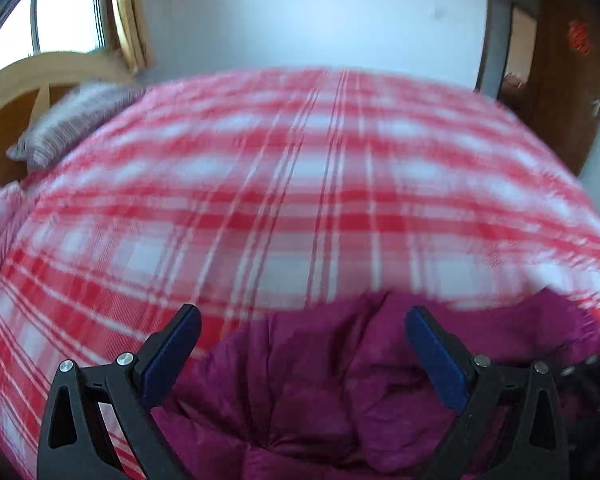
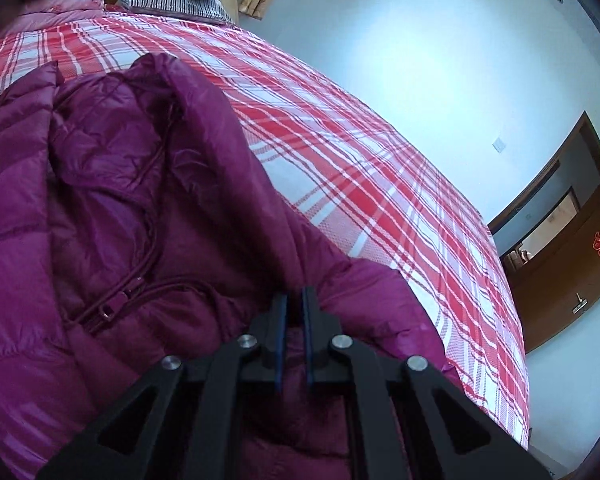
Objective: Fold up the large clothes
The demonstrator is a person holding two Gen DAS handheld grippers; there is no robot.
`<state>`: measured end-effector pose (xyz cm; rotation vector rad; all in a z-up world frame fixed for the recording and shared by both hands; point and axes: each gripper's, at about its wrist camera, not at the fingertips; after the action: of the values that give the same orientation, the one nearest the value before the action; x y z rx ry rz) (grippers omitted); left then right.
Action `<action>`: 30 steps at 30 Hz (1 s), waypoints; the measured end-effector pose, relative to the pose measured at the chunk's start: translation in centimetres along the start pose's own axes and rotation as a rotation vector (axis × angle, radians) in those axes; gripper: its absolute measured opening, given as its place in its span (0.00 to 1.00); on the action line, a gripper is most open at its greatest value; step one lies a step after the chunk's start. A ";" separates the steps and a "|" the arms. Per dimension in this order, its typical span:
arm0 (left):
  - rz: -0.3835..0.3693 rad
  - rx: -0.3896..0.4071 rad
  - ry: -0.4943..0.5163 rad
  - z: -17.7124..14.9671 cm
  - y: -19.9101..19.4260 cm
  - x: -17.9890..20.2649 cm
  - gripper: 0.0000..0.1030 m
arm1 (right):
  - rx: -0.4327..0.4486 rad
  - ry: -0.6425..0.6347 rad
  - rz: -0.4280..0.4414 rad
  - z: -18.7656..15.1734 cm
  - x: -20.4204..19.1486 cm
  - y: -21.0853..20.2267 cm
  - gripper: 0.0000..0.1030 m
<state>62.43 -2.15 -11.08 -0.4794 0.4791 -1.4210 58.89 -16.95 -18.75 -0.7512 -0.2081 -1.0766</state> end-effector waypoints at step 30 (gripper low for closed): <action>-0.259 -0.068 -0.057 -5.6 2.9 4.3 0.99 | 0.012 -0.023 0.000 -0.1 -1.0 -0.3 0.08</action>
<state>61.94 -6.30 -17.46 -0.6526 0.4316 -1.6377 58.11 -16.40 -19.18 -0.7534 -0.2337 -1.0664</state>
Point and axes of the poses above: each gripper's, at about its wrist camera, not at the fingertips, and y roughly the way its jaws point, x to its right, z to its top, and after that the axes turned 15 degrees about x, right-handed
